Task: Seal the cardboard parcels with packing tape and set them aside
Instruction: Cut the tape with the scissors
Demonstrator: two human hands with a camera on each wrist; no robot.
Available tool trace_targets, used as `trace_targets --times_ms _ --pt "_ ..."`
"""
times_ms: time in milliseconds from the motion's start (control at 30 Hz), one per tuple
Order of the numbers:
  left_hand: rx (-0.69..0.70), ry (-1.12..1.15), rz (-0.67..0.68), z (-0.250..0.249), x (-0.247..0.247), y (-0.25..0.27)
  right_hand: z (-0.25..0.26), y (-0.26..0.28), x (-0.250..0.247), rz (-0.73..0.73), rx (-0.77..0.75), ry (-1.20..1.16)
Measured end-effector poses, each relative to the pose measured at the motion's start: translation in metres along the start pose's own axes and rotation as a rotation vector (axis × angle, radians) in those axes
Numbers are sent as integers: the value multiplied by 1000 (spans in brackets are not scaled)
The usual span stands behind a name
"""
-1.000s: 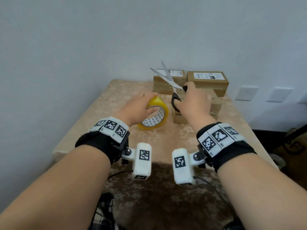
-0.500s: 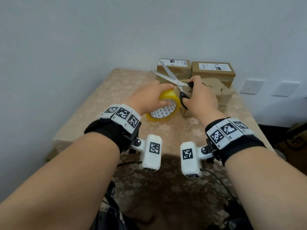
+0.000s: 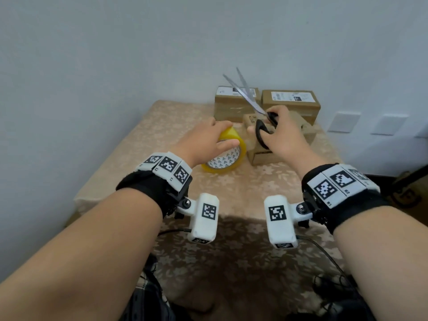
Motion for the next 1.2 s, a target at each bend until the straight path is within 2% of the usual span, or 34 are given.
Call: trace_targets --times_ms 67,100,167,233,333,533,633,733,800,867,933,967,1067,1200 --pt "-10 -16 -22 -4 1 -3 6 11 -13 -32 40 -86" --pt "-19 -17 -33 -6 2 -4 10 17 -19 5 79 -140" --pt "-43 -18 -40 -8 3 -6 17 33 -28 187 235 -299" --pt "-55 -33 -42 -11 5 -7 23 50 -36 457 382 -369" --pt "-55 -47 -33 -15 5 -6 21 71 -43 750 462 -234" --pt "-66 -63 33 -16 4 -9 7 89 -46 860 534 -57" --pt "-72 -77 46 -18 4 -11 9 89 -51 835 530 -58" --pt "-83 -42 34 -18 4 -10 17 81 -61 725 469 -105" --pt "-98 5 13 -17 3 -9 22 68 -63 513 401 -136" --pt "-86 10 4 -18 2 -10 20 51 -58 190 319 -131" --pt "-49 -31 2 -21 0 -11 16 34 -45 -47 185 18" --pt "-30 -48 -3 -22 -1 -12 14 27 -36 -97 116 123" --pt "14 -75 -14 -20 -1 -15 12 8 -6 -58 7 321" --pt "61 -68 -12 -12 -1 -17 4 -7 19 -45 14 471"
Point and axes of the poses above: each hand's wrist, its own y-axis away from the middle knuckle, its own x-axis out of the palm, z = x × y, the point moved 2 cm from there along -y, towards the middle knuckle, and after that the axes turned 1 degree about -x, right-handed, at the moved point
